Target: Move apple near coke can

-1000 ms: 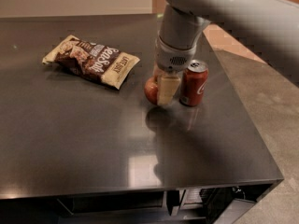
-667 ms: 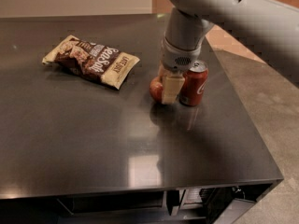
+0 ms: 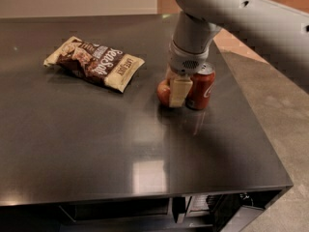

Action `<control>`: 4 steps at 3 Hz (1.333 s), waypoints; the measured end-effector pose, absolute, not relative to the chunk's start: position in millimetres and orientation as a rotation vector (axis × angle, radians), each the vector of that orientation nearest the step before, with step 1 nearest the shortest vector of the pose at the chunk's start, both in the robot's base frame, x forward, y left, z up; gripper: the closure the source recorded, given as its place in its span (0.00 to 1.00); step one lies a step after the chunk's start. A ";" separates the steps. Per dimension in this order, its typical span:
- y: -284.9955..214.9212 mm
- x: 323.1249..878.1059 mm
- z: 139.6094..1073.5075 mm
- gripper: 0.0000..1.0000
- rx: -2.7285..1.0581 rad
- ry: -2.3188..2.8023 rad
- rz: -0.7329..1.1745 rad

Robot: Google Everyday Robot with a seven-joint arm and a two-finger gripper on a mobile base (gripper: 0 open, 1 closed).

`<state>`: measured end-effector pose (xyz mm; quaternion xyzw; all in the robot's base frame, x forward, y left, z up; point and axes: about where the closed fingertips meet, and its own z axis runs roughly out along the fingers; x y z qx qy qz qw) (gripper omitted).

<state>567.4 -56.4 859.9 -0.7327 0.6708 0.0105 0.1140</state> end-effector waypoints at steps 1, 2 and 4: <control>-56.7 567.4 856.6 0.35 -2.154 1.967 0.040; -56.2 566.8 855.8 0.12 -2.159 1.963 0.054; -55.7 566.0 880.1 0.00 -2.138 1.940 0.114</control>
Offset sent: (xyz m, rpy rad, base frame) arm -0.0015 -0.0009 -0.0043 0.0113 0.0275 0.0128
